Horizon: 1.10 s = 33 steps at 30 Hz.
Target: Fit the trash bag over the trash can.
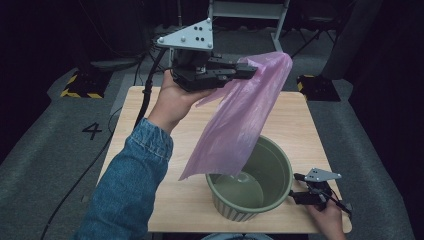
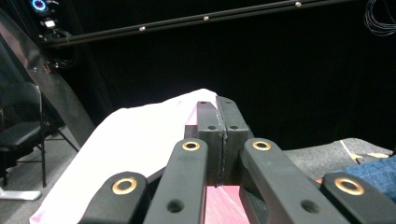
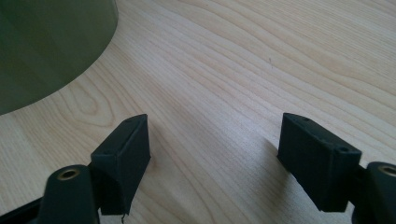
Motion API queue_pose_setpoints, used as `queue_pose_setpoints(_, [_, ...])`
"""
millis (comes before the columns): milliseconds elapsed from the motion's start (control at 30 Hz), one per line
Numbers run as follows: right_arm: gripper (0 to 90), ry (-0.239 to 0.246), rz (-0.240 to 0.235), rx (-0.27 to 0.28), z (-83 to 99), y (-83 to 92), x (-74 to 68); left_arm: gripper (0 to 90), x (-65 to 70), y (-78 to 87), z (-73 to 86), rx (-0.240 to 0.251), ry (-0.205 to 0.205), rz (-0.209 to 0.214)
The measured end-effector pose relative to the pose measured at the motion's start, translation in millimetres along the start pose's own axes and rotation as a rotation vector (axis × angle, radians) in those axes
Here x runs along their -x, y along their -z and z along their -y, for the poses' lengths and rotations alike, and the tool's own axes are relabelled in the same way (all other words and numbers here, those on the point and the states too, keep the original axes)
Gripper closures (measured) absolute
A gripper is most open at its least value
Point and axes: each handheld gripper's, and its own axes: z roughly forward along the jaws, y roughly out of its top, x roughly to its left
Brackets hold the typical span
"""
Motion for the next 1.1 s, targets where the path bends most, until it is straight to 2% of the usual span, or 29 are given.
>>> queue_pose_setpoints(400, [24.8,0.0,-0.001,-0.001,0.0,0.1,0.0,89.4,-2.6,-18.5,27.3,-0.04,0.033,0.007])
queue_pose_setpoints(633, [24.8,0.001,0.001,0.001,0.0,0.0,0.1,89.4,-3.7,-24.6,47.6,-0.052,0.061,-0.016])
queue_pose_setpoints(767, [24.9,0.001,0.001,0.001,0.0,0.0,0.1,89.4,-2.8,-28.1,57.2,-0.047,0.077,-0.024])
queue_pose_setpoints(1100, [24.8,0.001,0.001,0.001,0.0,0.0,0.1,89.2,3.9,-34.6,77.8,-0.059,0.085,-0.028])
